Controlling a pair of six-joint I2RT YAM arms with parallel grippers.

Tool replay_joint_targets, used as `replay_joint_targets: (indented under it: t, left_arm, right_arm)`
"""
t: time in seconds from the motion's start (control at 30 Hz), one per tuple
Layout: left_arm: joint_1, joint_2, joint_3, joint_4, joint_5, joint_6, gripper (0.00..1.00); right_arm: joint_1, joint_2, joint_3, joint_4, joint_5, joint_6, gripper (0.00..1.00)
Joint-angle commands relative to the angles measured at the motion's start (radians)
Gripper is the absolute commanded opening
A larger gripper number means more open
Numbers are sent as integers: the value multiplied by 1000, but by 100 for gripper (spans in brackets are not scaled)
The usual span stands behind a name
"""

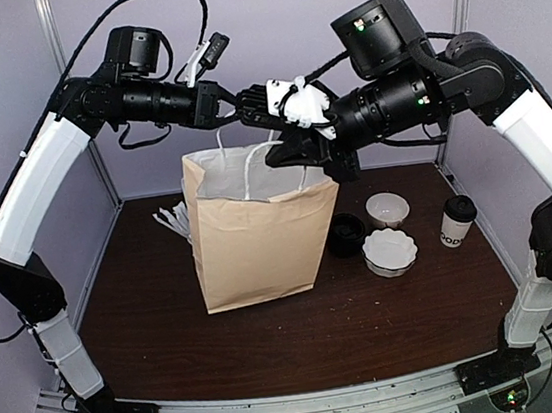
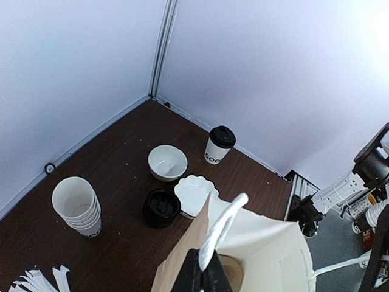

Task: Pack the takeout coffee

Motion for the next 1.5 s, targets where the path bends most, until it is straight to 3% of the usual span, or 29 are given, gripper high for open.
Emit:
replay_joint_targets:
  t: [0.0, 1.03, 1.07, 1.17, 1.23, 1.3, 1.33, 1.47]
  left_arm:
    - [9, -25, 28, -11, -9, 13, 0]
    - [8, -114, -273, -6, -122, 111, 0]
    - [8, -118, -279, -6, -126, 114, 0]
    - [8, -123, -293, -13, -159, 122, 49]
    - [8, -122, -288, -21, -204, 123, 65]
    - [8, -118, -264, -33, -242, 125, 74]
    - [8, -118, -250, -40, -251, 129, 76]
    - [8, -140, -216, -69, -260, 143, 79]
  right_arm:
    - [-3, 6, 27, 6, 4, -13, 0]
    - [-1, 57, -41, -13, 27, -31, 3]
    - [-2, 56, -40, -9, 28, -30, 6]
    - [-3, 53, -48, -16, 41, -40, 49]
    - [-10, 43, -56, -38, 21, -57, 70]
    - [-26, 23, -69, -47, -9, -54, 94]
    - [-35, 16, -70, -57, -38, -54, 99]
    - [-72, -29, -82, -88, -116, -52, 100]
